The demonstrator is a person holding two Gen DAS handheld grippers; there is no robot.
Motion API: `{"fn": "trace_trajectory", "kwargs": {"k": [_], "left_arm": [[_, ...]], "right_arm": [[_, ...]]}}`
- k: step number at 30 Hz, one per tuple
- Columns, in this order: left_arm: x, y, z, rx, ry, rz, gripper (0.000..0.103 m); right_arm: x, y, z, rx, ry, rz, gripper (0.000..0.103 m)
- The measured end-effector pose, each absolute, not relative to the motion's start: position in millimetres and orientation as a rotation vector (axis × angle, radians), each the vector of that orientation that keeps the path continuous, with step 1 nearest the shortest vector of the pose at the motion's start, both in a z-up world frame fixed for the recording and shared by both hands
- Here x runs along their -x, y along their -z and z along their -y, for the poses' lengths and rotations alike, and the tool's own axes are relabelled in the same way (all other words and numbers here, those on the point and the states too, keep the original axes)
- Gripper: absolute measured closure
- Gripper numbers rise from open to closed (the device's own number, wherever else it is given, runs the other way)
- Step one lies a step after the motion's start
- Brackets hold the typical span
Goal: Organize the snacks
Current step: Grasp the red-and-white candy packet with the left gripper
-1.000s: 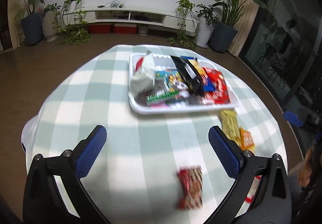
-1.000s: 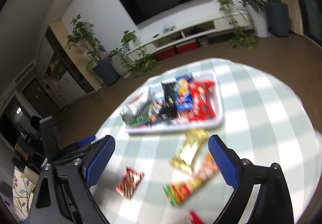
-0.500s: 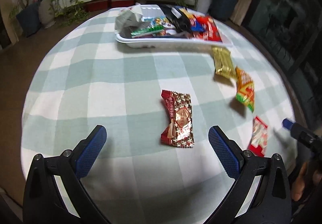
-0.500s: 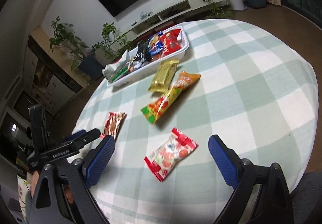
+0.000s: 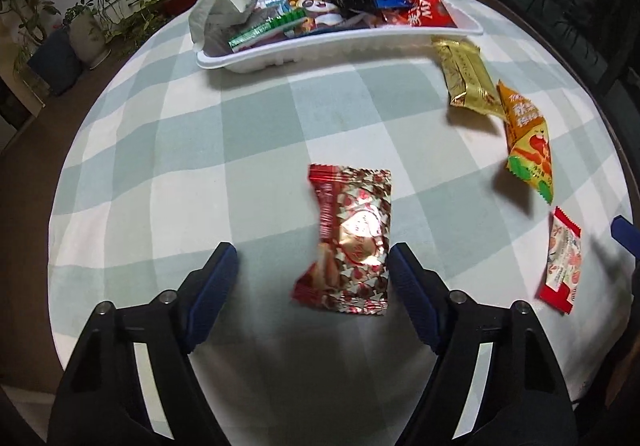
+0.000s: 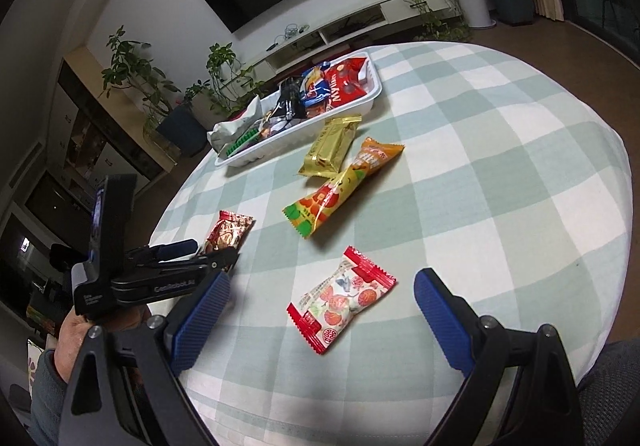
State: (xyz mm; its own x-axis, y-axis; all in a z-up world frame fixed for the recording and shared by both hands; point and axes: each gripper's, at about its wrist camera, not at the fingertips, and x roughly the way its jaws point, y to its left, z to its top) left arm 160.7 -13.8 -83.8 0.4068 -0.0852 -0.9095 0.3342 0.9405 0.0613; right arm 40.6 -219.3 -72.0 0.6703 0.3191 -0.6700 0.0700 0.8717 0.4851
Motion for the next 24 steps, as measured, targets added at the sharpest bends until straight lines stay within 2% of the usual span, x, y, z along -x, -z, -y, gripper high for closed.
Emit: {"fn": "trace_trajectory", "kwargs": {"k": [6, 9, 11, 13, 17, 24], "left_arm": [[-167, 85, 16, -0.256, 0.27, -1.124, 0.026], [-168, 84, 17, -0.238, 0.308, -1.127, 0.043], [-165, 83, 20, -0.242, 0.325, -1.121, 0.06], [-163, 82, 23, -0.241, 0.34, -1.118, 0.069], [-163, 82, 20, -0.216, 0.351, -1.114, 0.074], [-151, 79, -7, -0.089, 0.369, -1.093, 0.078]], "right_arm": [[-39, 73, 220, -0.511, -0.149, -0.837, 0.007], [-38, 74, 220, -0.507, -0.146, -0.83, 0.007], [-38, 74, 221, -0.506, -0.143, -0.826, 0.007], [-38, 75, 221, -0.505, -0.143, -0.83, 0.008], [-38, 74, 221, -0.502, -0.142, -0.833, 0.01], [-47, 75, 225, -0.515, -0.137, -0.857, 0.015]]}}
